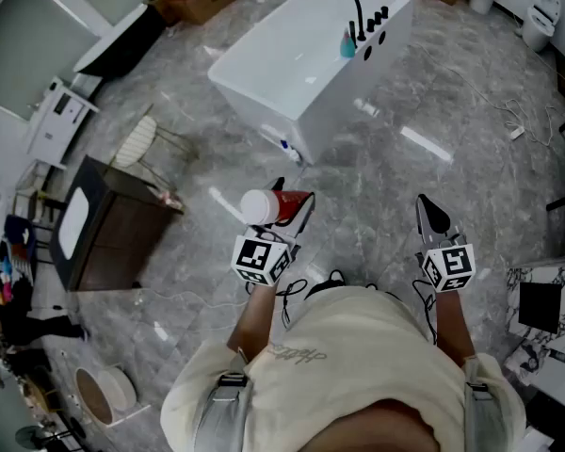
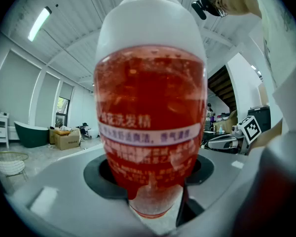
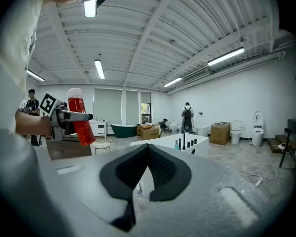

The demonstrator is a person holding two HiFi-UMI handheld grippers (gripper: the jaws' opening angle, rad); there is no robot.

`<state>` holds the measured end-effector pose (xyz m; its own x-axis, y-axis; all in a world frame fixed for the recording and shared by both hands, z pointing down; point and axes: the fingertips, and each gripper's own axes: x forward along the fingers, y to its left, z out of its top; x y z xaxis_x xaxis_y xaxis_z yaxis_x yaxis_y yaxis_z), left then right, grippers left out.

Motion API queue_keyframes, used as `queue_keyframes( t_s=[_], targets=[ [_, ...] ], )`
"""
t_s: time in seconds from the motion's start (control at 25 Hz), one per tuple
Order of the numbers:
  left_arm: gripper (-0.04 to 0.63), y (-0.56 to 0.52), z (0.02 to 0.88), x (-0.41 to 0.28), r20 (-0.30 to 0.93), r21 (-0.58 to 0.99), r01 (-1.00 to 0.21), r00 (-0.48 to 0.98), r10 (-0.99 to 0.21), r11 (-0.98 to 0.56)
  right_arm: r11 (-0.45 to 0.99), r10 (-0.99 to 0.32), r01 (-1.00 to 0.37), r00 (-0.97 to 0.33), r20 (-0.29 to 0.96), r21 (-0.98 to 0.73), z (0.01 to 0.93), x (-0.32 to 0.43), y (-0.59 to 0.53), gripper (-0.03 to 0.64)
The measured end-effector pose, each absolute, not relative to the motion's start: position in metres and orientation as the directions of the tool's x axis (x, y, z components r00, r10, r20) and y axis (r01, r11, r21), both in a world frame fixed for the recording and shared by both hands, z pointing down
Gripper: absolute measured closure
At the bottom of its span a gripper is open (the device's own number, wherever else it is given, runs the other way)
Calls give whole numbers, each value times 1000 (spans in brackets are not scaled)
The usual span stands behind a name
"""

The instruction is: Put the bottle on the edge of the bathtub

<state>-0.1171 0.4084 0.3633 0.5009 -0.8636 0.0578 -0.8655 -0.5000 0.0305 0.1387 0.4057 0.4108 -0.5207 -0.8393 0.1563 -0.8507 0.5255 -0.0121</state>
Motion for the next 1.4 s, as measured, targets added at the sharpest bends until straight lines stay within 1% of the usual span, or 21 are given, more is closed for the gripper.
queue_keyframes(
  t_s=[0.16,0.56,0.72,0.92,1.16,1.4],
  targets=[
    [293,402,367,-124,67,23,-863,505,-861,-504,520,-844,-854,-512,158,14,412,131,403,615],
    [293,382,378,-146,70,22,-839,543,-837,-543,502,-852,-865,-493,177,7,419,96,400,615],
    [293,376,386,-150,69,39,-829,560,-826,-559,459,-874,-888,-454,176,-8,426,93,401,615],
    [293,366,399,-150,95,75,-816,578,-811,-573,449,-874,-893,-444,197,-19,433,94,398,615],
    [293,339,403,-147,111,82,-824,567,-816,-561,450,-867,-892,-448,219,-43,446,98,372,615],
    [293,290,399,-139,123,60,-833,553,-824,-550,474,-853,-877,-479,208,-75,457,101,307,615]
  ],
)
